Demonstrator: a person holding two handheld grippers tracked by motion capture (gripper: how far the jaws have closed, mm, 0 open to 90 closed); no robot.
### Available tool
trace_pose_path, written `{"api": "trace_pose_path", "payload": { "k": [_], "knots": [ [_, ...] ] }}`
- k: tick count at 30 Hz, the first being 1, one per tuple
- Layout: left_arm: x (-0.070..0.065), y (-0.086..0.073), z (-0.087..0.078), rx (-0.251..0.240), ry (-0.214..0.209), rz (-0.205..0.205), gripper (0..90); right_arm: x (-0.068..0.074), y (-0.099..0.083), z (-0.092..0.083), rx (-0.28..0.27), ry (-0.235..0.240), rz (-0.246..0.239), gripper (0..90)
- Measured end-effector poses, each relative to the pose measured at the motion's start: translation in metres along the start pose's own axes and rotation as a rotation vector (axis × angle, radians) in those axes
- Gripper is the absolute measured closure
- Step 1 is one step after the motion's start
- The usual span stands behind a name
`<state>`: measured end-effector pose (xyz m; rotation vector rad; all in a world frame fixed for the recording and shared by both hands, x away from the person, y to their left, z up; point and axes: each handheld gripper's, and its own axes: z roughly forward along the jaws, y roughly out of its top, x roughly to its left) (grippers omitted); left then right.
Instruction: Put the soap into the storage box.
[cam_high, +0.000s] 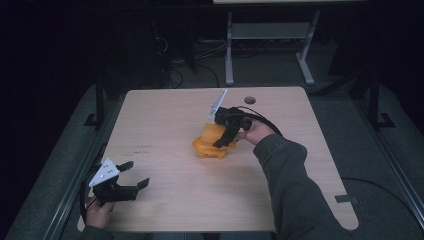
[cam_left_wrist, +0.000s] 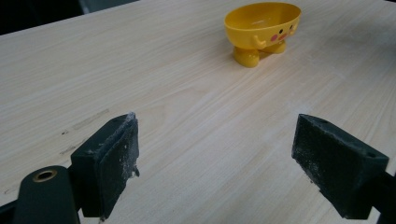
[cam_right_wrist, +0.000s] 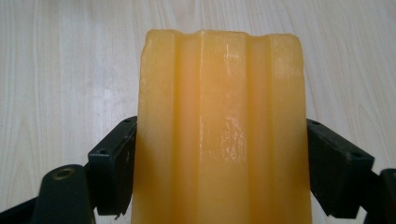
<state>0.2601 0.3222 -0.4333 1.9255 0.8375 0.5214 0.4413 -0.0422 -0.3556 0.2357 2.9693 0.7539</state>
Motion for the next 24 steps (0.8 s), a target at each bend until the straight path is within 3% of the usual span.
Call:
{"api": "trace_pose_path", "payload": {
  "k": [24],
  "knots": [
    [0.0,0.0,-0.001,-0.003,0.002,-0.008,14.3,-0.006,0.012,0.034,0.038,0.032,-0.015,20.5]
  ]
}}
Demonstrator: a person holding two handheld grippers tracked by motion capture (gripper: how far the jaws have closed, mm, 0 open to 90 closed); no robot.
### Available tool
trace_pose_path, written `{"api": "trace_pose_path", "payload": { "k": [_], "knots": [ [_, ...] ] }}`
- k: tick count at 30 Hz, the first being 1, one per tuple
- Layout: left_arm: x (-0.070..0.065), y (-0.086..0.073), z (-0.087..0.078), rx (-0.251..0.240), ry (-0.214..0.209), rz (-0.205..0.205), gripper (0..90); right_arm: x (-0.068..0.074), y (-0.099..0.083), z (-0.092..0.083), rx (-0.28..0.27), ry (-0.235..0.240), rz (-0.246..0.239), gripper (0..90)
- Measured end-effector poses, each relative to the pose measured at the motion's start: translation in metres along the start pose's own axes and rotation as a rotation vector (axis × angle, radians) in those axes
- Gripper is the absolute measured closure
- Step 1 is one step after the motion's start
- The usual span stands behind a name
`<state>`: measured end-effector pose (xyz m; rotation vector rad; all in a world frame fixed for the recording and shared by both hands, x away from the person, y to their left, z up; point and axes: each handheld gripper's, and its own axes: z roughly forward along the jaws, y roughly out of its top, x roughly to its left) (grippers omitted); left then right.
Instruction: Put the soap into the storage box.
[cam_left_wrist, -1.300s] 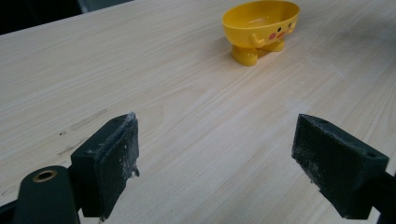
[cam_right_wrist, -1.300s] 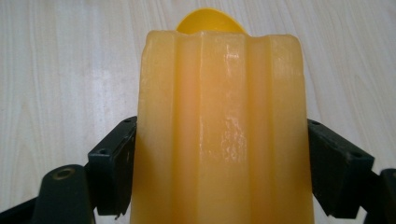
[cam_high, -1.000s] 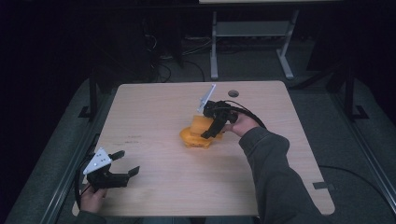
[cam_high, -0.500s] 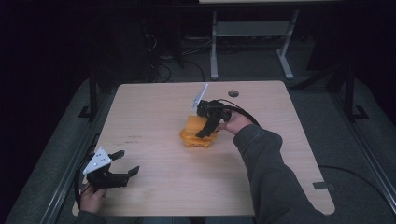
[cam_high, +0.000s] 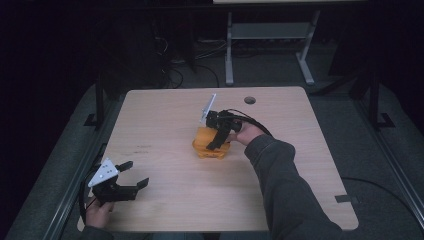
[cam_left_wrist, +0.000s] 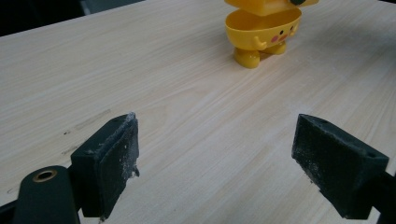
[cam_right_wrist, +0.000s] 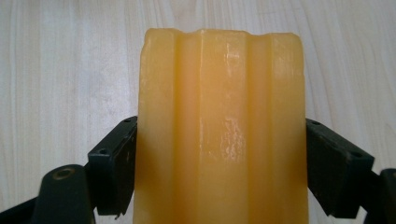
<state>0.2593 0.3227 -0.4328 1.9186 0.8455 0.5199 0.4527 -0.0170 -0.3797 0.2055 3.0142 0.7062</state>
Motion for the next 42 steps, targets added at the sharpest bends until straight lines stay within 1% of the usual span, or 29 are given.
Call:
{"api": "trace_pose_path", "payload": {
  "k": [6,8,16,23,30,34,37,42],
  "knots": [
    [0.0,0.0,0.0,-0.003,0.001,0.0,14.3,-0.002,0.001,0.007,0.01,0.004,-0.014,20.4],
    [0.0,0.0,0.0,-0.002,0.001,0.0,14.3,-0.002,0.002,0.008,0.017,0.011,-0.01,20.4],
    [0.001,0.0,-0.001,-0.001,0.002,0.002,14.3,-0.001,0.003,0.011,0.027,0.002,-0.032,20.3],
    [0.0,0.0,-0.001,-0.001,0.002,0.0,14.3,0.0,0.003,0.012,0.024,-0.005,-0.034,20.1],
    [0.0,0.0,-0.001,-0.001,0.002,0.001,14.3,0.001,0.003,0.011,0.024,-0.004,-0.017,19.8],
    [0.0,0.0,0.0,0.0,0.001,0.002,14.3,0.001,0.003,0.01,0.019,-0.002,-0.006,19.5],
    [0.0,0.0,0.0,0.0,0.001,0.002,14.3,0.001,0.002,0.01,0.013,-0.003,-0.009,19.1],
    [0.0,0.0,0.0,-0.002,0.001,-0.001,14.3,0.001,0.002,0.009,0.009,0.003,0.005,18.4]
  ]
}}
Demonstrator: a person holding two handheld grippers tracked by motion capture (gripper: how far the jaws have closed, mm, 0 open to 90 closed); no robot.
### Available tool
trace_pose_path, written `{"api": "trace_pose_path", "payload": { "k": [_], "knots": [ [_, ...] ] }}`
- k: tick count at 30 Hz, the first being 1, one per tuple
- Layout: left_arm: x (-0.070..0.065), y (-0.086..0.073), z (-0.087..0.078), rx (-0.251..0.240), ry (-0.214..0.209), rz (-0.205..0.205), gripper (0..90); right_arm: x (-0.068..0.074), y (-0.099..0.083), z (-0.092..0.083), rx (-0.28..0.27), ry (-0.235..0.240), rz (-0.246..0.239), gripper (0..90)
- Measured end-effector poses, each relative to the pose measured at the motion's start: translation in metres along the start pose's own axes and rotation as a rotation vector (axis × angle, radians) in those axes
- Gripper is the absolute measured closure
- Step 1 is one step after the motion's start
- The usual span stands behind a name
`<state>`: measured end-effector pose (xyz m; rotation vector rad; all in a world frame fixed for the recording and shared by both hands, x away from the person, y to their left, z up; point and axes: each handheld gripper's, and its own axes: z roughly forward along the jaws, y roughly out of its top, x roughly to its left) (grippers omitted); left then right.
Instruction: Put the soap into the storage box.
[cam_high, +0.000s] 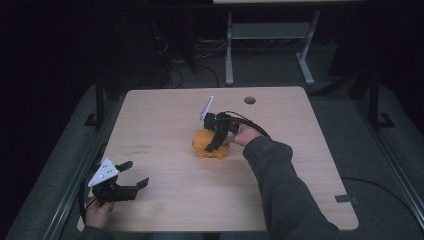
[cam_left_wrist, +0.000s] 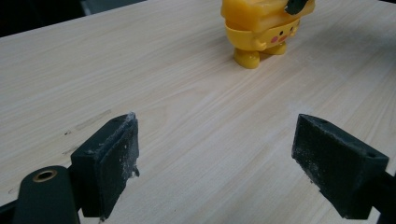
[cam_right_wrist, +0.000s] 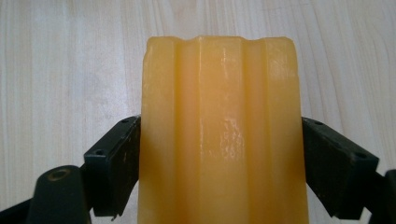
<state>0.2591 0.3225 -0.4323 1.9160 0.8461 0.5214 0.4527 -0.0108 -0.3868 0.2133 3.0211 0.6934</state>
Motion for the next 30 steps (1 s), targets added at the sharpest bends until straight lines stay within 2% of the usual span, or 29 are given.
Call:
{"api": "trace_pose_path", "payload": {
  "k": [20,30],
  "knots": [
    [0.0,0.0,0.0,0.007,-0.001,0.013,14.3,0.002,-0.005,-0.013,-0.035,-0.008,0.049,17.1],
    [0.0,0.0,0.001,0.01,-0.002,0.012,14.3,0.003,-0.012,-0.027,-0.077,-0.024,0.054,17.2]
  ]
}}
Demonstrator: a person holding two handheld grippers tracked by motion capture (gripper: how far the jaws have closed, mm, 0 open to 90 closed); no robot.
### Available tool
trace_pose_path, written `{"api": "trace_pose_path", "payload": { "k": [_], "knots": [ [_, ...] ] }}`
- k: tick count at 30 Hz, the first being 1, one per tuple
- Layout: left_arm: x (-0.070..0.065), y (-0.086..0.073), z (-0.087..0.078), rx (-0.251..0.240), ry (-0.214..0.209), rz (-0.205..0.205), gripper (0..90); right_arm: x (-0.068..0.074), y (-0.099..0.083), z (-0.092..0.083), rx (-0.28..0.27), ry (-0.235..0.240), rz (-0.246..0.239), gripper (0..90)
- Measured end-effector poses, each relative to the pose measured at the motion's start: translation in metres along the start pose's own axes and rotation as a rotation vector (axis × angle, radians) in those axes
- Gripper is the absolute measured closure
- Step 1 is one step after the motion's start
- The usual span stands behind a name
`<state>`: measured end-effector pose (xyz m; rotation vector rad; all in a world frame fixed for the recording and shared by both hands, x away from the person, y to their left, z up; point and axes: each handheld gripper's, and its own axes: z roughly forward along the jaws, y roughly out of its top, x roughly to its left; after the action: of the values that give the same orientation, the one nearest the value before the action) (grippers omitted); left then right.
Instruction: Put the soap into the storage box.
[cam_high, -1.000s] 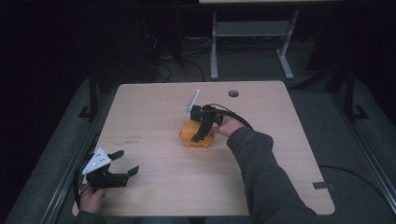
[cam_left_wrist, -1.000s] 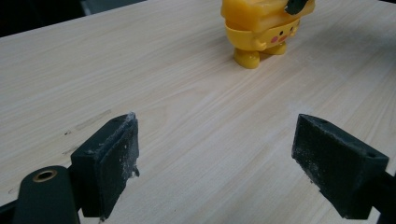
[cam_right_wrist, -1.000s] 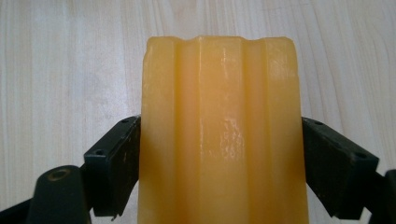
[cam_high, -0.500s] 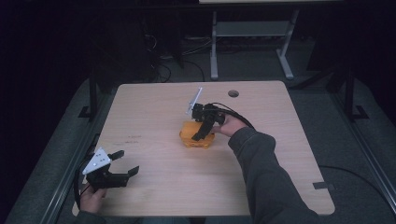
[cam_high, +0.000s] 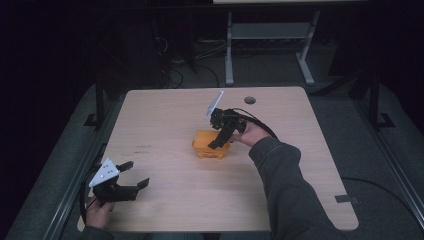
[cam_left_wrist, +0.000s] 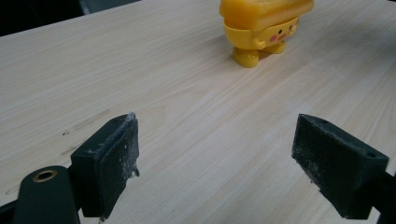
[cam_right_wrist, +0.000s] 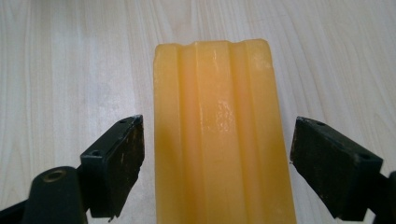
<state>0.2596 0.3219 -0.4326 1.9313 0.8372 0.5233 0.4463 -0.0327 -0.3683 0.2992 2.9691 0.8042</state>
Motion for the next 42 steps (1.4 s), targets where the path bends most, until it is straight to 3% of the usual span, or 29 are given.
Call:
{"api": "trace_pose_path", "payload": {
  "k": [20,42],
  "knots": [
    [-0.001,0.0,0.001,0.003,0.0,-0.005,14.3,0.006,-0.02,-0.028,-0.054,-0.032,0.031,17.3],
    [-0.001,-0.001,0.001,0.006,0.003,-0.008,14.3,0.011,-0.045,-0.044,-0.082,-0.037,0.077,17.2]
  ]
}}
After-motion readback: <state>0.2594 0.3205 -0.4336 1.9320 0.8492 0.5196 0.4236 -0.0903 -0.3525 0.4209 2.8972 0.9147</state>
